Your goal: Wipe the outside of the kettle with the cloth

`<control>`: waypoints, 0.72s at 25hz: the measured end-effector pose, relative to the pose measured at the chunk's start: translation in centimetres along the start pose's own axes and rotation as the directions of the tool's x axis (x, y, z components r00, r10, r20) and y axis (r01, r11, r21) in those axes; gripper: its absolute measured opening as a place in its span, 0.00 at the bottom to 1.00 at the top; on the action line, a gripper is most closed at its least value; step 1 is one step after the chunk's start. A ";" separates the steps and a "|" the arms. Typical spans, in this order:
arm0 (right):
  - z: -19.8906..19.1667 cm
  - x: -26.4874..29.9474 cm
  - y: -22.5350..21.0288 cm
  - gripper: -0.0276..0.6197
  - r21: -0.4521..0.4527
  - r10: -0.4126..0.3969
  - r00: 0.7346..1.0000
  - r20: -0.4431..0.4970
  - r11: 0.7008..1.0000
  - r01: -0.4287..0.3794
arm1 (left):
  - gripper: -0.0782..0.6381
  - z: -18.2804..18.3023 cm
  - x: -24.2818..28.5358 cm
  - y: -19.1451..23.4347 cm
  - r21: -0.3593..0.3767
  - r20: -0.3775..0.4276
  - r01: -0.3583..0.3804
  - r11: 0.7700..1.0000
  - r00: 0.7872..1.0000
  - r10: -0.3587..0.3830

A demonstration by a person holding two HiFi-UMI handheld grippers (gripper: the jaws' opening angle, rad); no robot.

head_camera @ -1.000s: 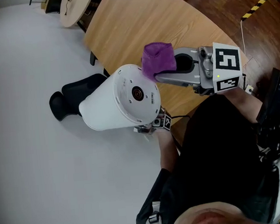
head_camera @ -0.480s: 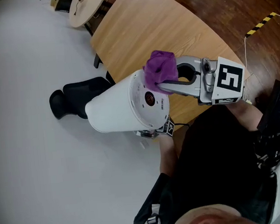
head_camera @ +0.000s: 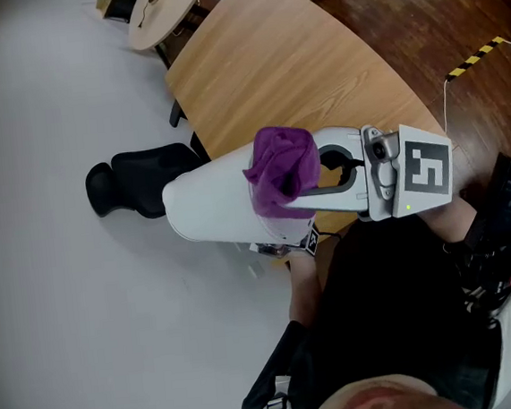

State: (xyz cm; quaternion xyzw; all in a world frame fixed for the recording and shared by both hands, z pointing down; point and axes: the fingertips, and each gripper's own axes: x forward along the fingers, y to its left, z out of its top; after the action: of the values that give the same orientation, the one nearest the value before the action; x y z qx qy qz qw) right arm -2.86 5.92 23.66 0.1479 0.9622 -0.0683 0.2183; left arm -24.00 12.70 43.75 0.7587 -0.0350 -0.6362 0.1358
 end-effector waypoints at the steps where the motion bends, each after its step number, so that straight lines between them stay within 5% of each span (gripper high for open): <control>1: 0.0 -0.3 -1.4 0.13 0.035 -0.056 0.998 0.021 0.998 0.055 | 0.21 -0.1 -0.1 -0.1 -0.001 0.003 0.013 1.000 1.000 -0.013; 5: 0.7 -1.5 -6.8 0.13 -0.052 -0.213 0.961 0.179 0.973 0.226 | 0.21 0.0 0.1 -0.8 0.019 0.024 0.032 0.999 0.999 -0.033; 8: -1.5 -2.7 -9.4 0.13 0.001 -0.313 0.940 0.134 0.949 0.316 | 0.21 0.8 0.5 -0.9 0.030 0.039 0.030 0.999 0.999 -0.031; 10: -1.0 -3.3 -8.0 0.13 0.042 -0.258 0.950 0.174 0.966 0.254 | 0.21 0.9 0.7 -0.7 0.041 0.044 0.023 0.999 0.999 -0.024; 12: 0.3 -3.1 -4.3 0.13 0.093 -0.118 0.973 0.200 0.991 0.101 | 0.21 1.0 0.7 -0.9 0.047 0.047 0.014 0.999 0.999 -0.016; 14: -0.4 -2.1 -0.4 0.13 0.152 0.020 0.994 0.107 0.988 -0.036 | 0.21 1.1 0.5 -1.1 0.051 0.043 0.006 0.999 0.999 -0.008; 16: -2.5 -1.0 0.9 0.13 0.166 0.036 0.998 -0.055 0.986 -0.026 | 0.21 1.2 0.1 -1.3 0.060 0.033 -0.007 0.998 0.999 0.005; 18: -3.0 -0.2 -0.4 0.13 0.159 -0.024 0.997 -0.080 0.987 0.037 | 0.21 1.4 -0.3 -1.5 0.072 0.020 -0.022 0.997 1.000 0.021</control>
State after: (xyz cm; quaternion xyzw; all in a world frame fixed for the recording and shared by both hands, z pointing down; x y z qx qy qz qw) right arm -4.01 6.09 26.45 0.1529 0.9634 -0.1432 0.1671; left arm -25.61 14.00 43.48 0.7564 -0.0672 -0.6405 0.1149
